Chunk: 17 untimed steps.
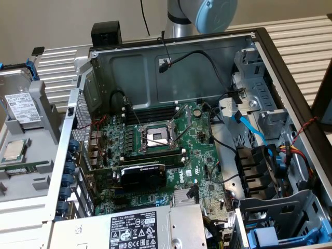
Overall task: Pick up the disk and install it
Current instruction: 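Reach for the disk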
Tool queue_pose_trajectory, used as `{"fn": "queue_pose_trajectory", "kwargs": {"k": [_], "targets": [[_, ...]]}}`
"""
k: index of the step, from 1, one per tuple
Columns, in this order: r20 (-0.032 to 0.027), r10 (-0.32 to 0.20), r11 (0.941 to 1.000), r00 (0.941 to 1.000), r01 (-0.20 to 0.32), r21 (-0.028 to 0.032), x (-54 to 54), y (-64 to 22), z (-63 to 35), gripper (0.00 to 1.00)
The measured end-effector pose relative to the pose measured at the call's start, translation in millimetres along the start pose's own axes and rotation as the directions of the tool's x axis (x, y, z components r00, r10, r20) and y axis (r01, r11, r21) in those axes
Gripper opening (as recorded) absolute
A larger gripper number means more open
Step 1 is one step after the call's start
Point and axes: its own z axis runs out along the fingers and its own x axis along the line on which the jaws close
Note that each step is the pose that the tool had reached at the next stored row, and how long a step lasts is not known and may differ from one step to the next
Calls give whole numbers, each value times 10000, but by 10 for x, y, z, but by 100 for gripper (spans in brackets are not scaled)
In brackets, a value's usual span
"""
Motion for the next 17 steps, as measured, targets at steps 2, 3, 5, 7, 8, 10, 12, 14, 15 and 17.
{"fn": "queue_pose_trajectory", "kwargs": {"k": [2, 3, 5, 7, 8, 10, 12, 14, 15, 17], "targets": [[2, 1, 10000, 10000, -1, 25, 35, 39, -1, 11], [2, 0, 10000, 10000, 0, 25, 53, 48, -1, 11], [12, 0, 10000, 10000, 0, 25, 100, 53, -1, 11], [16, 1, 10000, 10000, -1, 25, 141, 56, -1, 11], [15, 0, 10000, 10000, 0, 25, 157, 59, -2, 11], [18, 1, 10000, 10000, -1, 24, 181, 68, -1, 11], [22, 1, 10000, 10000, -1, 23, 202, 83, -1, 11], [31, 2, 10000, 10000, -2, 12, 213, 91, -1, 11], [34, 0, 10000, 10000, 0, -3, 215, 93, -1, 11], [36, 1, 10000, 10000, -1, -52, 219, 101, 1, 11]]}}
